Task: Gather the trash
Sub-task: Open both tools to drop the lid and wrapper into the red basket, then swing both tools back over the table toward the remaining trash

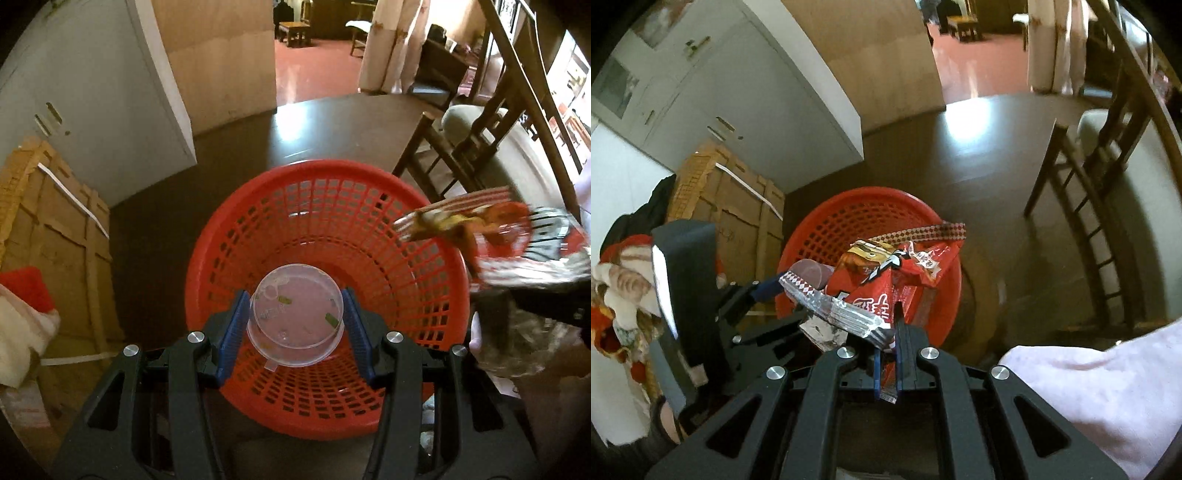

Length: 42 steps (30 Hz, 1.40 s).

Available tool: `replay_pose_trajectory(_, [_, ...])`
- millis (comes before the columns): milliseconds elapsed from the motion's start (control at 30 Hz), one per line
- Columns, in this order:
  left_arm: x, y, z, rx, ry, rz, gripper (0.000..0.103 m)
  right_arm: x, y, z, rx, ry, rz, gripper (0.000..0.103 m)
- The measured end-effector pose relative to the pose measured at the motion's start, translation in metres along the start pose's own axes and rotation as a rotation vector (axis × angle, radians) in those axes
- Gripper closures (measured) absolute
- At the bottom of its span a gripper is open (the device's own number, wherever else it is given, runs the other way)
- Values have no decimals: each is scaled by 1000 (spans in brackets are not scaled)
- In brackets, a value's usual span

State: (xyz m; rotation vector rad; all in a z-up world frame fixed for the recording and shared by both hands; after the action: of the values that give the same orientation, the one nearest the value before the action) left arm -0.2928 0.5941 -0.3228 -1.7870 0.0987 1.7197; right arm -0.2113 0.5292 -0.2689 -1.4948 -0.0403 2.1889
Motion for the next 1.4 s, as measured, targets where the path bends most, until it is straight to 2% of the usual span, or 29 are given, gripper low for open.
replay_pose_trajectory(267, [16, 2, -2, -3, -10, 35, 51, 32, -7, -15, 59, -39, 25, 92])
replay_pose_trajectory(367, [16, 2, 0, -9, -12, 37, 40, 37, -8, -18, 80, -56, 25, 63])
replay_pose_trajectory(500, [7, -2, 5, -6, -45, 11, 20, 35, -8, -16, 82, -76, 24, 61])
replay_pose_trajectory(633, [-5, -5, 6, -1, -46, -15, 19, 16, -6, -17, 87, -79, -4, 61])
replay_pose_trajectory(767, [-21, -10, 5, -18, -23, -33, 19, -22, -6, -8, 55, -86, -78, 59])
replay_pose_trajectory(833, [-35, -15, 1, -23, -8, -60, 19, -52, -4, -3, 37, -97, -144, 47])
replay_pose_trajectory(900, [-52, -21, -6, -15, 3, -98, 19, -84, 1, -2, 24, -87, -218, 30])
replay_pose_trajectory(1000, [-79, -28, -20, 8, 25, -153, 17, -131, 15, -4, 8, -56, -317, 23])
replay_pose_trajectory(1100, [-111, -34, -44, 48, 71, -212, 17, -182, 33, -13, 11, -26, -413, 21])
replay_pose_trajectory(1233, [-157, -35, -86, 115, 138, -289, 15, -248, 67, -39, 38, 85, -543, 15])
replay_pose_trajectory(1267, [-167, -34, -97, 132, 153, -304, 14, -270, 82, -53, 52, 153, -581, 14])
replay_pose_trajectory(1400, [-208, -22, -162, 246, 239, -358, 12, -335, 136, -106, 148, 328, -662, 11])
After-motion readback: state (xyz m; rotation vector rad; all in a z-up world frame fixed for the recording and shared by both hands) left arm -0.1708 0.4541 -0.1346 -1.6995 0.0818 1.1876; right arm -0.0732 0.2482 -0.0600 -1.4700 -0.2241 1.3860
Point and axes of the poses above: each gripper's, at about its wrist camera, not at the fingertips, and x roughly the way its jaws point, z to its left, y to its underside, the point moved 10 cm from there along x, roughly the way its jaws point, and after that the axes turned 5 degrees about -y, right-handed, at the moved point
